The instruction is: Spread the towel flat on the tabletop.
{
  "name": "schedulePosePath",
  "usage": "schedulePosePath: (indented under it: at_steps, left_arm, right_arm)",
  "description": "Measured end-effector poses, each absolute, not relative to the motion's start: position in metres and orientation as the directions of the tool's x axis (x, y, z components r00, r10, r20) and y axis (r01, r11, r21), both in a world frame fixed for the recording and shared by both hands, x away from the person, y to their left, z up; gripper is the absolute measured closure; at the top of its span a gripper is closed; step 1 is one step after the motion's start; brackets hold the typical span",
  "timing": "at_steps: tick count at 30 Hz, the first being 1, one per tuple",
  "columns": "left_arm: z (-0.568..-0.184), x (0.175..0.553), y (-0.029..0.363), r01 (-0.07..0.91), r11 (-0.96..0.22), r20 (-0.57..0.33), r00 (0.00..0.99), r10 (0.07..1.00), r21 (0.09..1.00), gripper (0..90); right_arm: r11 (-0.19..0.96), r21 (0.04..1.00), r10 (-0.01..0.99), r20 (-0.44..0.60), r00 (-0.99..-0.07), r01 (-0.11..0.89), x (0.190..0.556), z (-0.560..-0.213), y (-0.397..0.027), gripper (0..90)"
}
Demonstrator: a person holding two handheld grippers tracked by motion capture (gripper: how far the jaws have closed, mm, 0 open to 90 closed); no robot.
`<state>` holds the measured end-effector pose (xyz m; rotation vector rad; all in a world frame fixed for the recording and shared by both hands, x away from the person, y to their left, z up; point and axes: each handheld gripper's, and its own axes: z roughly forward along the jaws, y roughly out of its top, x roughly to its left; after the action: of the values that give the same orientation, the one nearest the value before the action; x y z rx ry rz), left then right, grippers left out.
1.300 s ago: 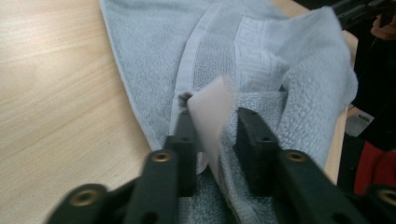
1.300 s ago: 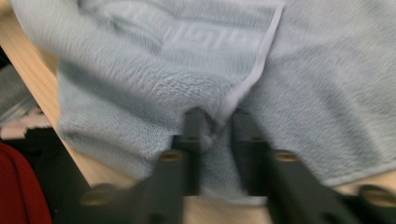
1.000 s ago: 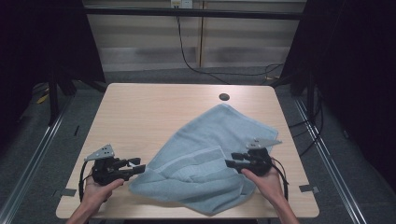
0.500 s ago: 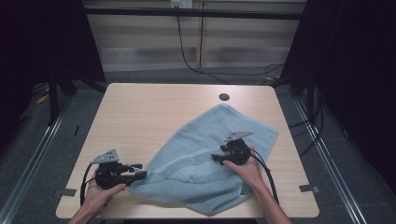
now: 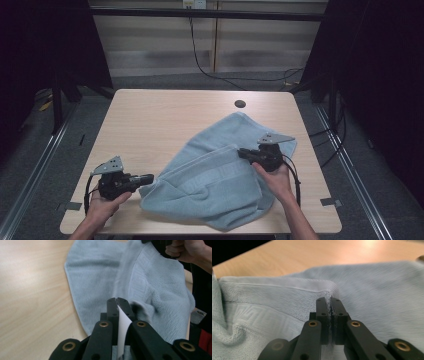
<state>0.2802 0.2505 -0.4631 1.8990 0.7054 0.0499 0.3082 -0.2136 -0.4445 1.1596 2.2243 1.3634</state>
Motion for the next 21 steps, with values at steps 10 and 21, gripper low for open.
schedulePosePath:
  at_steps: [10, 21]
  left_arm:
    - [-0.454, 0.309, 0.236, 0.473, -0.235, -0.290, 0.789, 0.541, 0.849, 73.7]
    - [-0.482, 0.314, 0.194, 0.519, -0.366, -0.315, 0.813, 0.490, 0.773, 43.4]
  right_arm:
    - [0.177, 0.849, 0.829, 0.144, -0.541, 0.498, 0.288, -0.433, -0.257, 86.9]
    - [0.187, 0.766, 0.855, 0.181, -0.486, 0.615, 0.292, -0.481, -0.277, 86.5]
